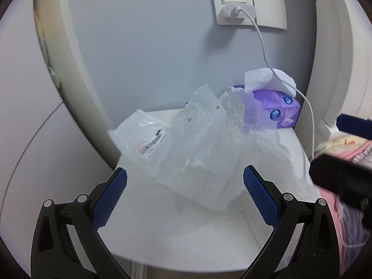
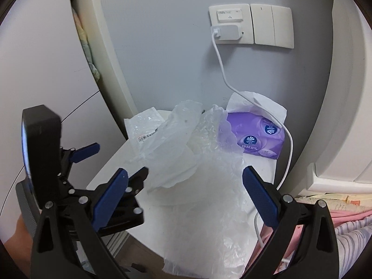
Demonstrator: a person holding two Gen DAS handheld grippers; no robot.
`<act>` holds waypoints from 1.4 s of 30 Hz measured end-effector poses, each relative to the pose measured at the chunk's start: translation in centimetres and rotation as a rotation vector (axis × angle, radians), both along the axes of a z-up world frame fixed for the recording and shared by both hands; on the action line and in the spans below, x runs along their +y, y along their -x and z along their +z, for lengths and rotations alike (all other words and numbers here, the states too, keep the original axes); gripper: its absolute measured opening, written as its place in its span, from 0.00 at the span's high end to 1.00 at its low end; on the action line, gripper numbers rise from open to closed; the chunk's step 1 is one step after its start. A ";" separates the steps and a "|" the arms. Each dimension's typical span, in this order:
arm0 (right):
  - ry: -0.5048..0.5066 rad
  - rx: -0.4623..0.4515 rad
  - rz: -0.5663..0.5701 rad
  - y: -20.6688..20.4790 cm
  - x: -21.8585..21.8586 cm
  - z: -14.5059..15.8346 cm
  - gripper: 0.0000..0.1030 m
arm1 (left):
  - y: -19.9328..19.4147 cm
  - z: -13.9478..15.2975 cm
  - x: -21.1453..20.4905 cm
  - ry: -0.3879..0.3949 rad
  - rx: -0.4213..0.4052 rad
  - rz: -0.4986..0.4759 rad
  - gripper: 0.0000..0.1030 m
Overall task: Collect trash
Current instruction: 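Move both tools toward the clear plastic bags on the nightstand, then close the left tool on the clear plastic bag with a printed label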
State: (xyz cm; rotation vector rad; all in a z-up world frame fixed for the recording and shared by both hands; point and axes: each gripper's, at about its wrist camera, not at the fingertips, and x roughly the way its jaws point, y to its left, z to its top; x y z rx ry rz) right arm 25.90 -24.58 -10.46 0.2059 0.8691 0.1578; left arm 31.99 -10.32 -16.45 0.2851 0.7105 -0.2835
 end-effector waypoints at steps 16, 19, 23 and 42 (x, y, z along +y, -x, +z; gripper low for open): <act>0.066 0.017 0.045 -5.6 0.5 -3.9 0.07 | -5.8 -3.4 -1.5 0.009 0.030 -0.022 0.06; 0.071 0.018 0.050 -6.2 0.4 -4.4 0.07 | -6.7 -4.1 -1.5 0.023 0.035 -0.029 0.06; 0.076 0.015 0.054 -6.7 0.4 -4.9 0.07 | -7.7 -4.9 -1.8 0.039 0.041 -0.036 0.06; 0.069 -0.020 0.048 -4.9 -0.6 -3.8 0.07 | -7.2 -4.3 -4.2 0.117 0.043 -0.149 0.96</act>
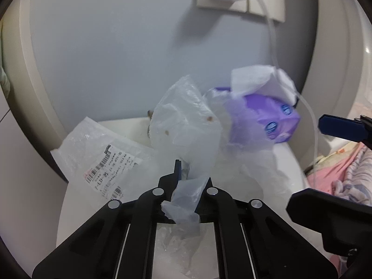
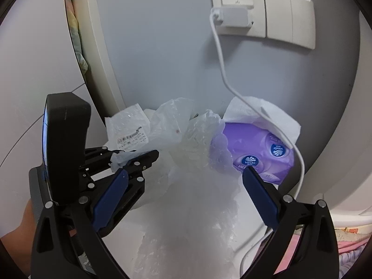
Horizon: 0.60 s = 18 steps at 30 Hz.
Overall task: Collect trash
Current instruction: 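Close the left tool on the clear plastic bag with a printed label, then lift the plastic bag off the nightstand with the left tool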
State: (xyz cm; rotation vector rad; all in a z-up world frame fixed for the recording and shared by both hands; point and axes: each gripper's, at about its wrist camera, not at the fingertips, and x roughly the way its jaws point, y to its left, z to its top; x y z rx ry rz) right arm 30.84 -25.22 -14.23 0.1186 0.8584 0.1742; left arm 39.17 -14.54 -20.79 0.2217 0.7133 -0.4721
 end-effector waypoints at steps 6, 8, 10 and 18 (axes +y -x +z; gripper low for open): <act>-0.025 -0.029 -0.010 1.8 -0.9 2.2 0.07 | 1.9 2.9 -0.4 0.022 -0.038 0.002 0.98; -0.033 -0.036 -0.013 2.5 -1.1 2.8 0.07 | 2.9 4.0 -0.5 0.023 -0.051 0.001 0.98; -0.043 -0.048 -0.014 3.2 -1.4 3.8 0.07 | 4.0 5.2 -0.8 0.014 -0.068 -0.001 0.98; -0.048 -0.096 0.000 6.1 -1.7 7.1 0.07 | 6.8 9.7 -0.8 0.011 -0.112 0.026 0.99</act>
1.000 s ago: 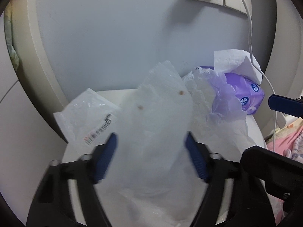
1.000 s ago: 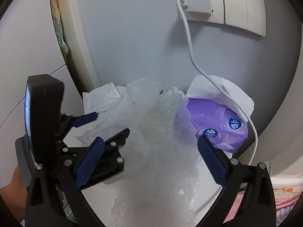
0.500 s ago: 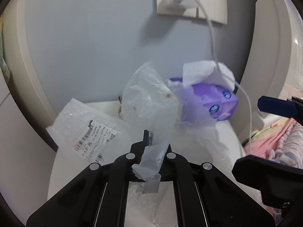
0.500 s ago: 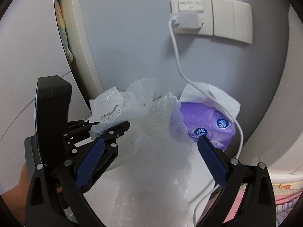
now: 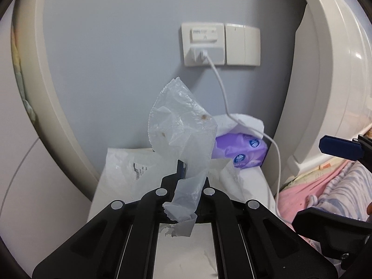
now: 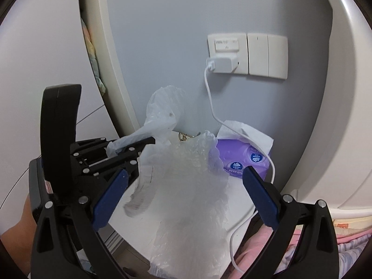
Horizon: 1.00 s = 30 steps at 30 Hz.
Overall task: Collect trash
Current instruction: 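Lift the plastic bag off the nightstand with the left tool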
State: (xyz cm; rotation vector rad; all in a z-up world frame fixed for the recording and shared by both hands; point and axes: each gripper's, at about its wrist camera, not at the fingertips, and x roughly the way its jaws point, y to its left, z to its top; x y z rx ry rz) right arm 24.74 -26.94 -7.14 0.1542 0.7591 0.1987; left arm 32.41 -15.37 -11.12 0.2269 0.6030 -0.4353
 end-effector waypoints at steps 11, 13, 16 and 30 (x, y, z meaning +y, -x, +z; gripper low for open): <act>-0.017 -0.039 0.040 3.0 1.2 2.6 0.07 | 3.4 3.9 3.3 0.014 -0.049 0.080 0.99; -0.020 -0.047 0.048 3.6 1.7 3.0 0.07 | 4.1 4.8 4.0 0.016 -0.062 0.094 0.99; -0.027 -0.057 0.060 4.5 2.3 3.7 0.07 | 5.4 6.2 4.8 0.018 -0.087 0.108 0.99; -0.031 -0.097 0.136 9.2 5.1 6.3 0.07 | 11.2 10.7 8.9 0.047 -0.153 0.175 0.99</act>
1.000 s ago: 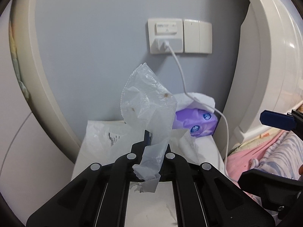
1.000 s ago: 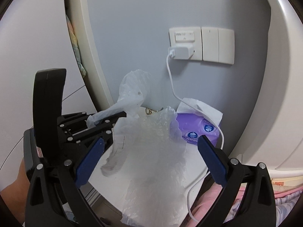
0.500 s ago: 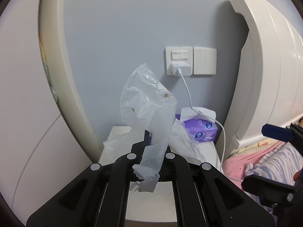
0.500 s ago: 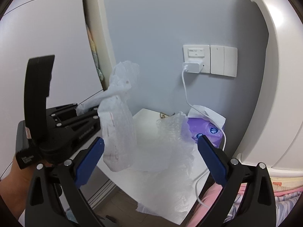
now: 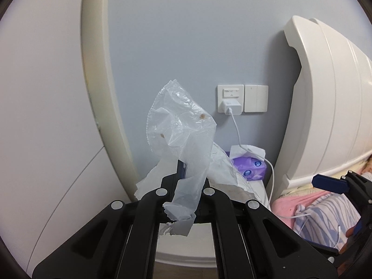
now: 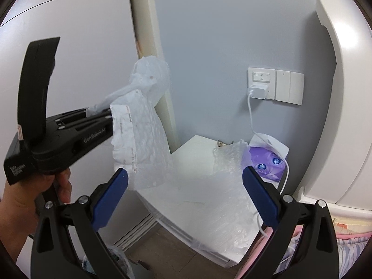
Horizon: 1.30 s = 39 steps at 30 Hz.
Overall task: Collect trash
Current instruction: 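Lift the plastic bag off the nightstand with the left tool, then carry the plastic bag with the left tool over the trash bin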
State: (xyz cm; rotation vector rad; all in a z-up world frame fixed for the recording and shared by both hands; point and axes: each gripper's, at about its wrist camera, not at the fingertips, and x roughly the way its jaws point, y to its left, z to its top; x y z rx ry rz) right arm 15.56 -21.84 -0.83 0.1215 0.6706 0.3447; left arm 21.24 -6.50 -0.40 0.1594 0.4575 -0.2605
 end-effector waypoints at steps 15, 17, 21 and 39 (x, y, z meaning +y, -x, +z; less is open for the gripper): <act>-0.016 -0.031 0.216 7.6 8.0 2.2 0.07 | 10.0 1.6 8.2 0.000 -0.025 0.144 0.99; -0.015 -0.032 0.249 8.9 9.2 2.1 0.07 | 11.5 1.5 9.3 0.004 -0.025 0.170 0.99; -0.024 -0.021 0.310 11.3 11.2 1.7 0.07 | 14.5 1.0 11.5 0.016 -0.017 0.223 0.99; -0.021 -0.025 0.544 17.4 21.2 0.9 0.33 | 26.6 -1.9 19.5 0.048 0.034 0.424 0.99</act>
